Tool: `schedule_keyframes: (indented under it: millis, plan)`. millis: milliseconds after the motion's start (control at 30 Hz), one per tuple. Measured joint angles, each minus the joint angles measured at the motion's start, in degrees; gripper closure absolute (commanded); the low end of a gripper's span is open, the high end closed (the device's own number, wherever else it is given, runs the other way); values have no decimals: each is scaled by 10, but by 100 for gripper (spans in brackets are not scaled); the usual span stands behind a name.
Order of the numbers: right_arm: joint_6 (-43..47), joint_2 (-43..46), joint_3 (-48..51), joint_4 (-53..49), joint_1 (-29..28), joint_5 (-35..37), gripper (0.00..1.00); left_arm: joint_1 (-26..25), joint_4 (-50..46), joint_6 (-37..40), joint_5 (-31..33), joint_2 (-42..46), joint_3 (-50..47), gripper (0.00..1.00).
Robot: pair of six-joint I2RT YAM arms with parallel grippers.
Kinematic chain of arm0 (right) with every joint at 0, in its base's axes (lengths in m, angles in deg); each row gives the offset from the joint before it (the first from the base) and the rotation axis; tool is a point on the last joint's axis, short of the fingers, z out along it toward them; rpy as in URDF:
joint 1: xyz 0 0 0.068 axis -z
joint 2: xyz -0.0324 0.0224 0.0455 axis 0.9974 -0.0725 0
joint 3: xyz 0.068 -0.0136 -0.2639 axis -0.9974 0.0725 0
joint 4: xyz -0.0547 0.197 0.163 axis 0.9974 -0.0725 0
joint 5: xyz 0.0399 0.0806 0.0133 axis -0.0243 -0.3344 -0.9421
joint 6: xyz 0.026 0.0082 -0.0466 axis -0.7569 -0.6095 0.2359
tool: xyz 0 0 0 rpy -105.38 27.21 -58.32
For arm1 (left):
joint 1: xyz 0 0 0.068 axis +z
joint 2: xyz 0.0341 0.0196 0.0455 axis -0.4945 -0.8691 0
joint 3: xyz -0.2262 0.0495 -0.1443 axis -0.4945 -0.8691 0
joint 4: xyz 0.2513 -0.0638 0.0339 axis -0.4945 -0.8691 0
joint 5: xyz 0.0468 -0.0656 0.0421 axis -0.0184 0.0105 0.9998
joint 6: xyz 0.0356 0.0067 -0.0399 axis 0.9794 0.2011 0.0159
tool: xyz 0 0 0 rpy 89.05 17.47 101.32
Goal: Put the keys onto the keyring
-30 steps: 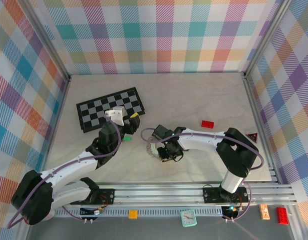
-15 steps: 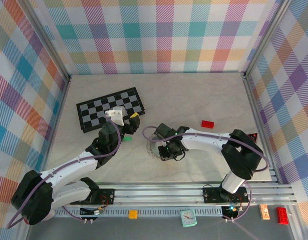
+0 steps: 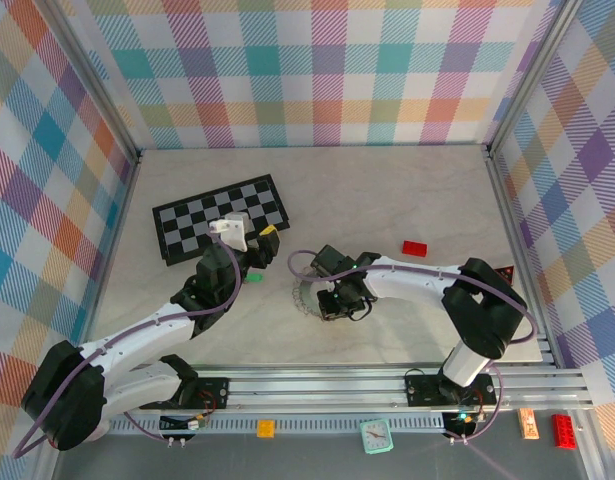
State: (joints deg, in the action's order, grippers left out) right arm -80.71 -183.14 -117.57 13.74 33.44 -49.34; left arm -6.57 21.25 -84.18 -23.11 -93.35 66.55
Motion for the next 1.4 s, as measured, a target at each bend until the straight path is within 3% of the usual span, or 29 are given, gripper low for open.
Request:
schedule_keyframes:
  millis: [367, 667, 1000, 1167, 1300, 1400]
  plan:
    - [-9, -12, 0, 2, 0, -3, 85, 0, 0, 0, 0, 0, 0, 28]
    - [-8, -11, 0, 2, 0, -2, 92, 0, 1, 0, 0, 0, 0, 28]
    - [38, 10, 3, -31, 0, 53, 98, 0, 1, 9, -1, 0, 0, 28]
    - [62, 11, 13, -32, 0, 59, 91, 0, 1, 15, -2, -2, 0, 29]
    - [65, 11, 19, -21, 0, 48, 78, 0, 1, 15, -5, -5, 0, 29]
    - [67, 11, 22, -17, 0, 42, 76, 0, 1, 17, -7, -6, 0, 29]
